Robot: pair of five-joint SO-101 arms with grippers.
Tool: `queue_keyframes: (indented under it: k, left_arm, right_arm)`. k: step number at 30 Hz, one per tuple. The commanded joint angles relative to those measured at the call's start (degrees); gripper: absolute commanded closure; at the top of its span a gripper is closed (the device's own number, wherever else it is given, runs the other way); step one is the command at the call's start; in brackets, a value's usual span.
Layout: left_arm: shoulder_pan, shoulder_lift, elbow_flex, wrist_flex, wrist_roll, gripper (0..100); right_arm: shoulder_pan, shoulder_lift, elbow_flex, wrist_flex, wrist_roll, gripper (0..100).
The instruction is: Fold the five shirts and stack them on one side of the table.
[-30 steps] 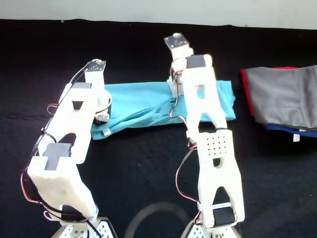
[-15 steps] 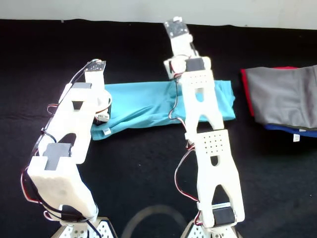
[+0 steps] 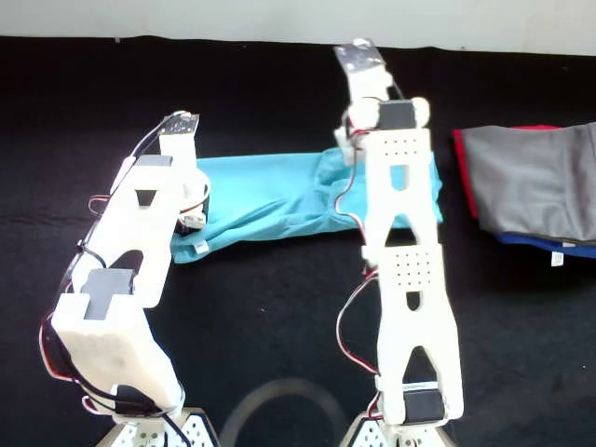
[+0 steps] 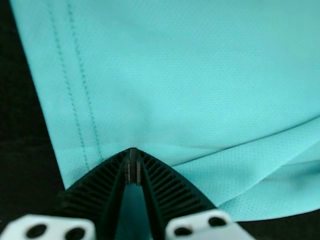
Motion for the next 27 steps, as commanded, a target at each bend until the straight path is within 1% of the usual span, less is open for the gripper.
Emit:
queue_keyframes:
  k: [1,7,12,14,18,23,27]
  left_arm:
    - [0.75,-0.75,-0.13,-1.58,0.09,99]
    - [0.75,-0.75,-0.13,-1.58,0.09,99]
    - [0.75,-0.75,-0.04,-1.58,0.09,99]
    - [0.75,-0.75,0.04,-1.58,0.09,99]
    - [0.66,-0.84,0.04,-1.23,0.26,99]
    - [0.66,-0.84,-0.04,-1.32,0.26,99]
    - [0.66,-0.84,-0.04,-1.49,0.26,99]
  right_arm:
    - [1.71,0.4,0.13,-2.07,0.53,99.3]
    - [0.57,3.74,3.56,-9.63,0.53,99.3]
    - [0.4,4.79,3.03,-18.77,0.35,99.3]
    - [0.4,4.09,1.1,-19.38,0.26,99.3]
    - [-1.71,1.36,-5.05,-12.18,0.18,99.3]
    - [-9.01,-1.54,-6.99,0.84,0.26,99.3]
    - [-13.67,0.13,-6.99,3.03,0.26,99.3]
